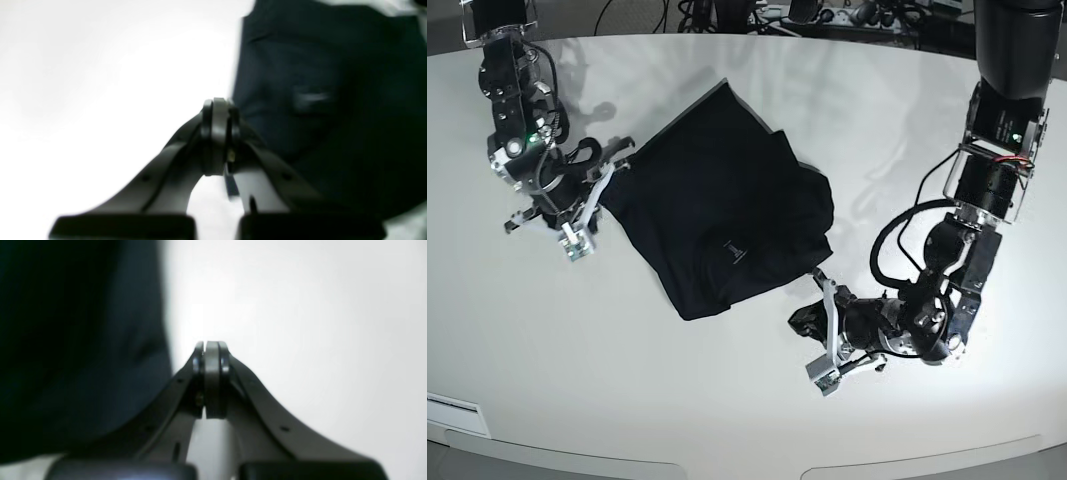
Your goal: Fold the T-shirt properly
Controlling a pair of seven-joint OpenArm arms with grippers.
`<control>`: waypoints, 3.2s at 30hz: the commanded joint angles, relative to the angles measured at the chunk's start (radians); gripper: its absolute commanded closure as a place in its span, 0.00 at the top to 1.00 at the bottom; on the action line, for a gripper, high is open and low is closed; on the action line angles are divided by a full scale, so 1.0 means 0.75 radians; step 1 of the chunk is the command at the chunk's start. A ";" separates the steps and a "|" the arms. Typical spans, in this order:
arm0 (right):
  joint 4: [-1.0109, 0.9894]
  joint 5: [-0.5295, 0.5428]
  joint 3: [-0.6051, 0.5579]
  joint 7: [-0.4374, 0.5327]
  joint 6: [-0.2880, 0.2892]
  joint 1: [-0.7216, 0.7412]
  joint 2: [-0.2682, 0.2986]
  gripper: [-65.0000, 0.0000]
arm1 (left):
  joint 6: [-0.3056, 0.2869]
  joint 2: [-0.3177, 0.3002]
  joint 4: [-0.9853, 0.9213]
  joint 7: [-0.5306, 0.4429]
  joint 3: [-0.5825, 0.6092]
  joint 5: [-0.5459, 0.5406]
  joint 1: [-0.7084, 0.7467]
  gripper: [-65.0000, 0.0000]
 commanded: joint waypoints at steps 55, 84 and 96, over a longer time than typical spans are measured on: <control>0.600 0.247 0.129 0.023 0.171 -0.325 -0.198 0.00 | -0.159 -0.177 0.343 -0.021 -0.161 -0.260 0.271 0.00; 0.600 1.642 1.395 -0.772 0.641 -1.216 -0.355 0.00 | -0.143 -0.204 1.314 0.173 -1.385 -0.589 2.086 0.00; 0.386 1.642 1.202 -0.785 0.641 -1.468 -0.442 0.00 | -0.232 0.020 1.314 0.219 -1.333 -0.478 2.613 0.00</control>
